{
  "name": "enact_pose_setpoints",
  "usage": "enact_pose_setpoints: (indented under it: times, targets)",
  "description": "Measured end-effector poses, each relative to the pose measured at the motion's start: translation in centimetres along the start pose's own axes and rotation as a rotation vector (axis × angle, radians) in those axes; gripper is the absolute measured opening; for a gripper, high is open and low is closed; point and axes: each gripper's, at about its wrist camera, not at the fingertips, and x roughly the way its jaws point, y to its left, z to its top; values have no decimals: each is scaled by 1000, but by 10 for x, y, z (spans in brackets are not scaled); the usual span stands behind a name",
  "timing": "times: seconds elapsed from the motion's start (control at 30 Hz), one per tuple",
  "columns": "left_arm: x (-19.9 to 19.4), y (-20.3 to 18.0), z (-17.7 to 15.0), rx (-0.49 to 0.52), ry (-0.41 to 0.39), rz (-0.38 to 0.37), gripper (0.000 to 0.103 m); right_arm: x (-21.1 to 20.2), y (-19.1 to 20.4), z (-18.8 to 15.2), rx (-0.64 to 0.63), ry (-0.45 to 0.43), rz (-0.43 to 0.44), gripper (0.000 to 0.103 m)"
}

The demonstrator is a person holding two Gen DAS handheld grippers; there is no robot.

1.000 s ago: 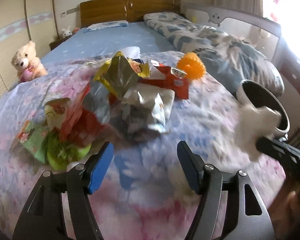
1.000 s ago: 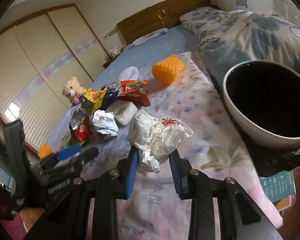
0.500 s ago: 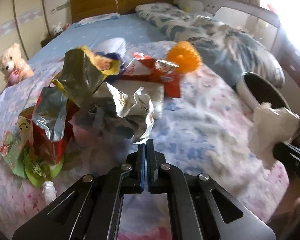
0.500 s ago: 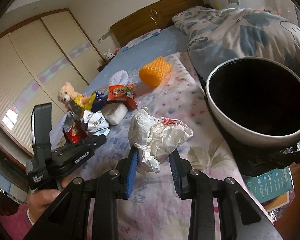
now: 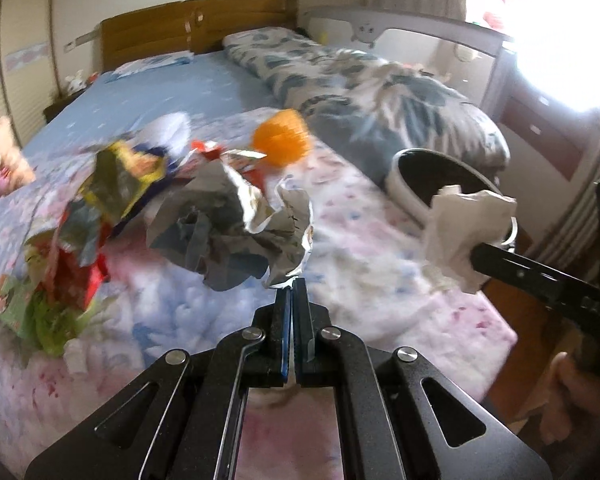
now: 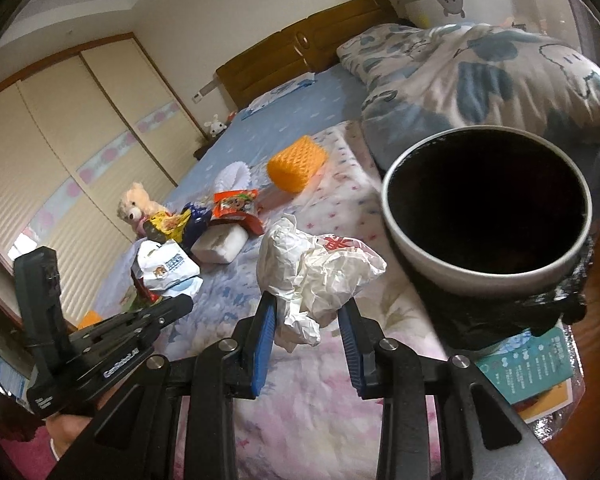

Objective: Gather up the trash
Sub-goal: 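Carry both tissues to the bin and open both tools over it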

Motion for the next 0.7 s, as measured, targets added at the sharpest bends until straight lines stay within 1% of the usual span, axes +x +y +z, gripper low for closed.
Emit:
enact_pose_setpoints:
  times: [0.4, 0.7]
  targets:
    - [11, -68, 26, 132, 2, -122, 0, -30, -42, 22, 46, -68, -80, 32]
    - [24, -102, 44, 168, 11, -177, 0, -39, -75, 41, 72, -81, -143, 32]
